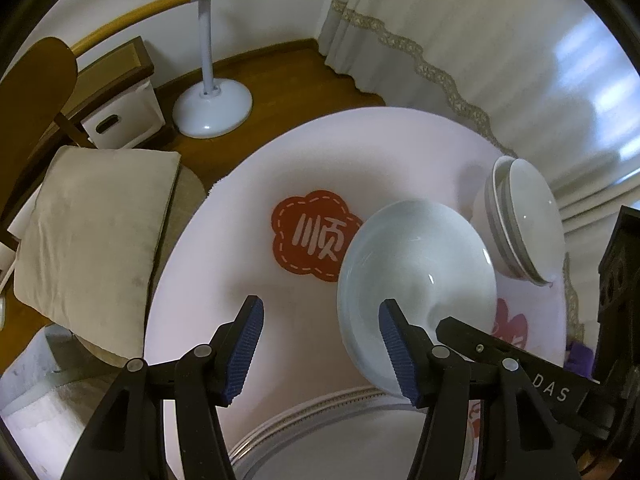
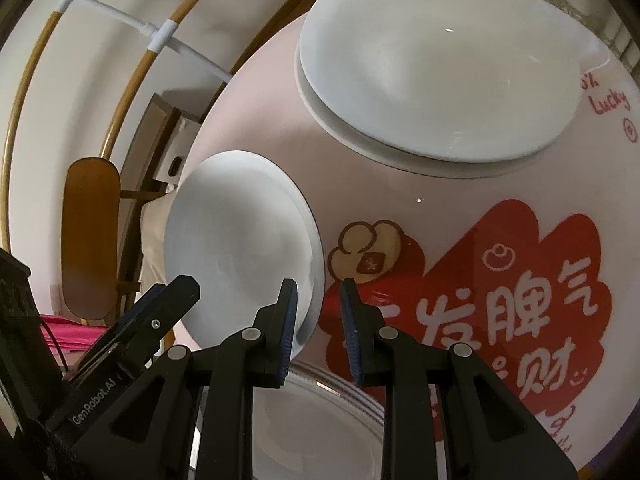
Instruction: Organize plates and bowls
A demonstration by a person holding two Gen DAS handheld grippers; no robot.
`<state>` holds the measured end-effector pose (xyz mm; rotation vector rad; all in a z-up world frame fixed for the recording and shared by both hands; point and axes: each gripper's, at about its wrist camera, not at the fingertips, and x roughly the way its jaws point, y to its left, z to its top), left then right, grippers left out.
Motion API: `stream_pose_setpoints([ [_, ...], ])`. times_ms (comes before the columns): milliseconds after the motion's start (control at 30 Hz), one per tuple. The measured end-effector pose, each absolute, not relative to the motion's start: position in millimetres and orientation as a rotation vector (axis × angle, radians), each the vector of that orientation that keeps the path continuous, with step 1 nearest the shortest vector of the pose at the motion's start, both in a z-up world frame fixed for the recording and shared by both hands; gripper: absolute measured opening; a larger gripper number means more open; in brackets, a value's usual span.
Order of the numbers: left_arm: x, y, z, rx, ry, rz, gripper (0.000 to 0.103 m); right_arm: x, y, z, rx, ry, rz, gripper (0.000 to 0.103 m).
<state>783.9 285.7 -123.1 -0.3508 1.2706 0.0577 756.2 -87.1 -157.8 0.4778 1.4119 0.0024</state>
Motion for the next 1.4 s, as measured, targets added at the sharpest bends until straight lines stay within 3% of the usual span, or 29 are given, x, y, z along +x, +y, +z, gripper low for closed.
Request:
stream_pose_setpoints([
  [333, 799, 276, -142, -0.331, 1.311, 0.032, 0.045, 756, -84, -161, 0.469, 1.404, 0.031, 0.012],
  [433, 802, 273, -145, -0.322, 1.322, 0.027, 0.034, 756, -86, -163, 0.486, 1.404, 0.04, 0.012],
  [500, 804, 270, -147, -0.319, 1.333, 0.017, 0.021, 756, -87, -163, 0.489, 1.404, 0.048, 0.012],
  [600, 806, 266, -149, -0.316, 1.345, 0.002, 0.012, 756, -87, -164, 0.483, 1.406, 0.056, 0.012],
  [767, 804, 263, -145, -0.308, 1.321, 0.029, 0.008, 759, -85, -163, 0.449, 1.418, 0.076, 0.013],
  [1400, 764, 227, -75, -0.283, 1.165, 0.054, 0.008, 746, -100, -108, 0.436, 1.344, 0.166, 0.013],
])
